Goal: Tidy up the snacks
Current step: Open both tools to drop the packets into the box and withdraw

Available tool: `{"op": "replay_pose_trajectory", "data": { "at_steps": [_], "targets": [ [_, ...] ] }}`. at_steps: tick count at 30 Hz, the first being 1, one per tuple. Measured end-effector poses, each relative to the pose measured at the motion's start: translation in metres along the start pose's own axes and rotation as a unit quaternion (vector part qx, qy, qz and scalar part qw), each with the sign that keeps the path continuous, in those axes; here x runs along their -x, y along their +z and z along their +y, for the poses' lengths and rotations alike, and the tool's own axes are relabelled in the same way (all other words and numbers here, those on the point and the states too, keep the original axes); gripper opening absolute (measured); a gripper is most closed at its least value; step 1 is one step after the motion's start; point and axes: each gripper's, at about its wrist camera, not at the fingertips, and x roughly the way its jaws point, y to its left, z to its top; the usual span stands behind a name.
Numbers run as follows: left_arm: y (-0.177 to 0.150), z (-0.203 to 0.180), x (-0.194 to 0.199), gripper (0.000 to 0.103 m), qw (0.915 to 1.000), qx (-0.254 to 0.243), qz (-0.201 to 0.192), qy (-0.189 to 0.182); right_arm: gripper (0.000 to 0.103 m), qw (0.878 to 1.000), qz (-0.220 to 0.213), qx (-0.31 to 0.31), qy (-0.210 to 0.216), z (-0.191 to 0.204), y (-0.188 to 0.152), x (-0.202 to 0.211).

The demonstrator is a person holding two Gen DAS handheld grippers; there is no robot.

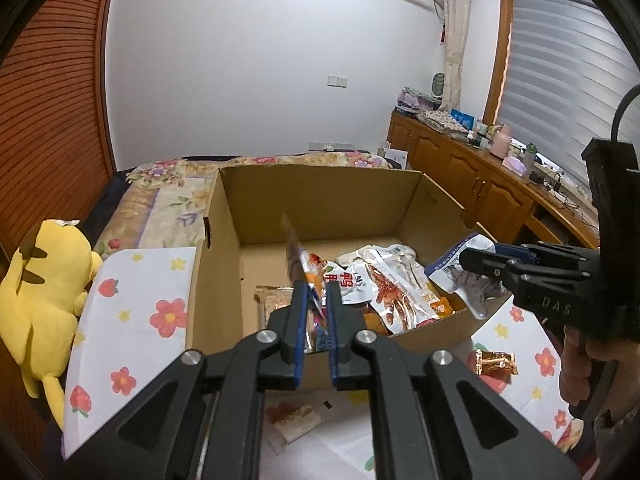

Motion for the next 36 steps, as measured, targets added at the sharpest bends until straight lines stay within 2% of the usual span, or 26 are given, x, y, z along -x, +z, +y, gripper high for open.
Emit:
{"op": "replay_pose_trajectory", "data": {
  "at_steps": [1, 2, 4, 7, 9, 10, 12, 13, 15, 16, 17, 21, 25, 28, 36],
  "targets": [
    [-0.001, 0.0, 0.0, 0.016, 1.0, 0.002, 0.001, -0.001, 0.031, 1.0, 0.001, -0.006, 0.003, -0.002, 0.0, -0.001],
    [-0.001, 0.0, 0.001, 0.028, 1.0, 0.003, 0.001, -0.005, 0.031, 1.0, 0.001, -0.01, 0.004, -0.004, -0.001, -0.002],
    [-0.001, 0.001, 0.001, 0.046, 0.9999, 0.006, 0.001, -0.012, 0.031, 1.0, 0.001, -0.019, 0.011, -0.006, -0.002, -0.003],
    [-0.001, -0.001, 0.003, 0.046, 0.9999, 0.001, 0.003, -0.015, 0.032, 0.999, 0.004, -0.032, 0.017, -0.007, -0.002, -0.006],
    [-0.002, -0.001, 0.004, 0.046, 0.9999, 0.001, 0.004, -0.016, 0.039, 0.999, 0.007, -0.031, 0.018, -0.007, -0.001, -0.008],
    [-0.002, -0.001, 0.006, 0.046, 0.9998, 0.001, 0.004, -0.017, 0.047, 1.0, 0.006, -0.026, 0.014, -0.006, -0.001, -0.007],
    [-0.004, 0.0, 0.008, 0.05, 0.9998, 0.004, 0.004, -0.018, 0.056, 1.0, -0.004, -0.016, 0.009, -0.003, -0.002, -0.004],
    [-0.005, 0.0, 0.01, 0.057, 0.9998, 0.005, 0.004, -0.016, 0.062, 1.0, -0.01, -0.016, 0.012, -0.004, -0.001, -0.001],
    [-0.008, 0.001, 0.015, 0.069, 0.9999, 0.007, -0.003, -0.013, 0.062, 1.0, -0.015, -0.02, 0.018, -0.005, -0.001, 0.003],
    [-0.01, 0.002, 0.017, 0.081, 0.9999, 0.008, -0.008, -0.012, 0.062, 0.999, -0.017, -0.02, 0.021, -0.006, -0.001, 0.006],
    [-0.011, 0.003, 0.02, 0.088, 0.9998, 0.007, -0.014, -0.012, 0.062, 0.999, -0.021, -0.017, 0.024, -0.006, -0.001, 0.012],
    [-0.017, 0.005, 0.032, 0.089, 0.9996, -0.002, -0.024, -0.016, 0.062, 0.999, -0.035, 0.006, 0.027, -0.006, -0.008, 0.035],
    [-0.024, 0.007, 0.046, 0.096, 0.9993, -0.012, -0.034, -0.009, 0.062, 0.998, -0.05, 0.039, 0.022, -0.005, -0.024, 0.062],
    [-0.03, 0.008, 0.053, 0.096, 0.999, -0.018, -0.041, -0.005, 0.062, 0.997, -0.055, 0.054, 0.018, -0.007, -0.04, 0.078],
    [-0.058, 0.013, 0.052, 0.097, 0.9993, -0.024, -0.03, 0.002, 0.062, 0.998, -0.039, 0.046, -0.003, -0.025, -0.082, 0.079]
  ]
}}
